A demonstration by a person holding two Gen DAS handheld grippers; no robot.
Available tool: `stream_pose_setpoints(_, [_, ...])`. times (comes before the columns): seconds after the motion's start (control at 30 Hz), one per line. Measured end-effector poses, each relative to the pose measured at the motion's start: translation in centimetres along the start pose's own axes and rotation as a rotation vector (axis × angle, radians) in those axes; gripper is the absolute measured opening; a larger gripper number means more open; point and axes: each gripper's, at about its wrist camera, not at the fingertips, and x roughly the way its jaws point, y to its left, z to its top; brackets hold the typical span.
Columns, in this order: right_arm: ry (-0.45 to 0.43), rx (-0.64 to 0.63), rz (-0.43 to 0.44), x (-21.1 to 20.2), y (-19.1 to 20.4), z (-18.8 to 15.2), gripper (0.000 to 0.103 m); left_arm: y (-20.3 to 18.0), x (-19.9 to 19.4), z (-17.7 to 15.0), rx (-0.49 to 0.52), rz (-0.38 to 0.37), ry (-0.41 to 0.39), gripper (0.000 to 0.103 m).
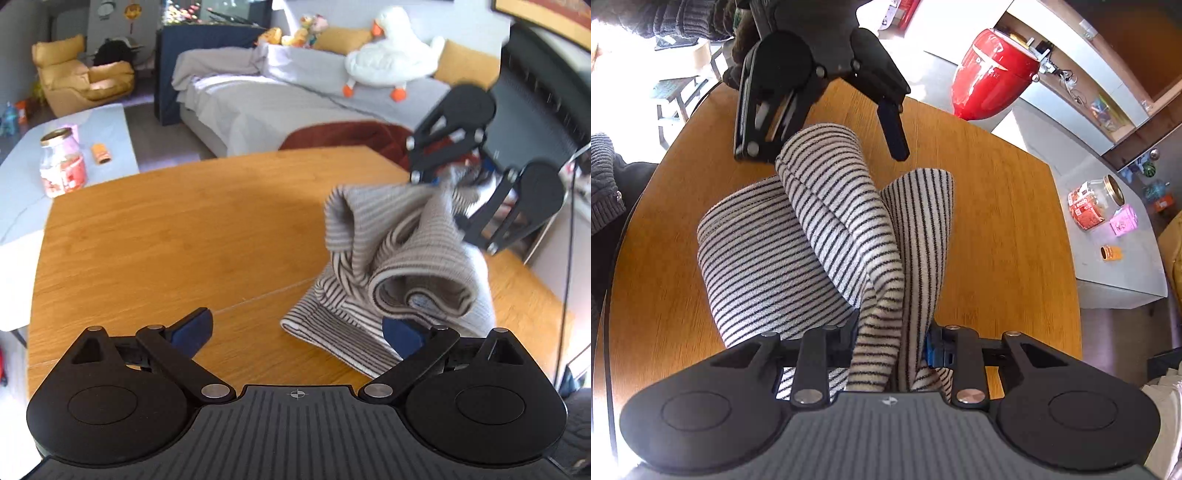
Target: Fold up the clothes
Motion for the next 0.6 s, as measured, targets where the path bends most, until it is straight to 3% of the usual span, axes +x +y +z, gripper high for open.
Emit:
stream_pose_setpoints(0.13, [-0.02, 0.022, 0.006, -1.0, 0.2, -0.5, 0.03, -0.5, -2.6, 0.6, -0.018, -0.053, -0.064, 0.103])
stream_pose_setpoints(0.33, [-0.02, 0.056, 0.045, -2.3, -0.2, -0.6, 0.03, -5.2, -3.2, 1.8, 0.08, -0.175, -0.109, 0.103])
stream_pose_setpoints(0.6, [-0.046, 0.052, 0.025, -1.6, 0.2, -0.7, 0.03, -8.7, 0.5, 1.4, 0.188, -0.138, -0.062, 0.103])
